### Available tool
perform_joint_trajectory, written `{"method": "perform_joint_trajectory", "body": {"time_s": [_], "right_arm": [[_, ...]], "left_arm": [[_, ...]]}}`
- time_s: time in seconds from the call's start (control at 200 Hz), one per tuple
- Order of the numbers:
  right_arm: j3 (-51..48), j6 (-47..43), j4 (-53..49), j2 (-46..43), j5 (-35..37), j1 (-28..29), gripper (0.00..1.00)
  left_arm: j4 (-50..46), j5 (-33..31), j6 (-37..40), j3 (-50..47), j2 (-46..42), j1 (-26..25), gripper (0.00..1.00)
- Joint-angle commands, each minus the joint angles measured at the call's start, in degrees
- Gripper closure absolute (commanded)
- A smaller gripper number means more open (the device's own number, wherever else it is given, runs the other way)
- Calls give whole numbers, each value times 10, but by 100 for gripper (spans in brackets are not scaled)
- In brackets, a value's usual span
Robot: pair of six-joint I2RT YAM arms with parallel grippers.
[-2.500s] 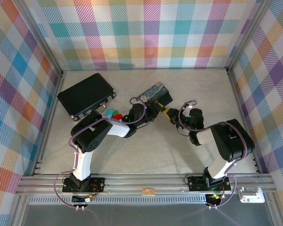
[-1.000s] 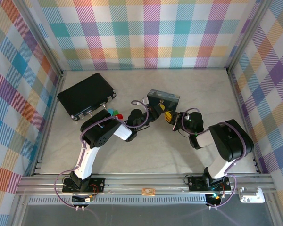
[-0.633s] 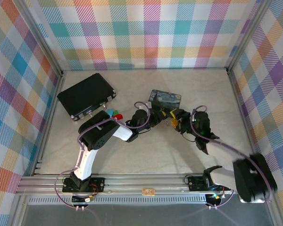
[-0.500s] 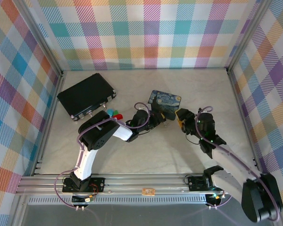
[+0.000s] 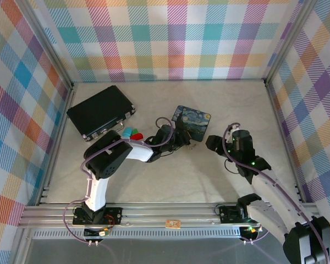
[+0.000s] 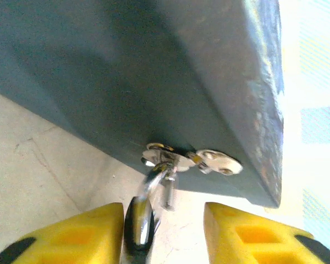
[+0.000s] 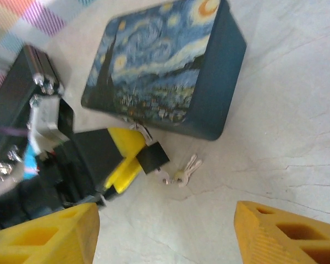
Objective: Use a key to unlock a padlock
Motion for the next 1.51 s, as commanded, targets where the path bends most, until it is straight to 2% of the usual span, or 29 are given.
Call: {"method": "perform_joint_trajectory", "body": {"time_s": [0.0,0.06,0.095,0.36,0.68,0.825,1.03,1.5], "right_arm": [[37,-83,-15,34,-58,13,38],[52,-97,-17,54,-61,27,40],[62,-107,-21,67,-58,39,40],[168,-159,-89,199,61,163,40],[338,-120,-220,418,262,262,42],[405,-109,-264,504,341,278,46],[439,-91,-271,562,377,287,55],[441,-76,-239,625,391,293,66]], "left_arm": [[-22,-7,8,-20,-56,-1,48],[-21,-9,8,-40,-83,4,39],[-22,-11,8,-55,-99,9,36],[-86,-7,34,-127,-229,62,35],[-118,13,42,-194,-329,144,33],[-141,31,52,-200,-357,157,32],[-193,26,81,-193,-383,157,32],[-235,24,101,-197,-403,162,31]]}}
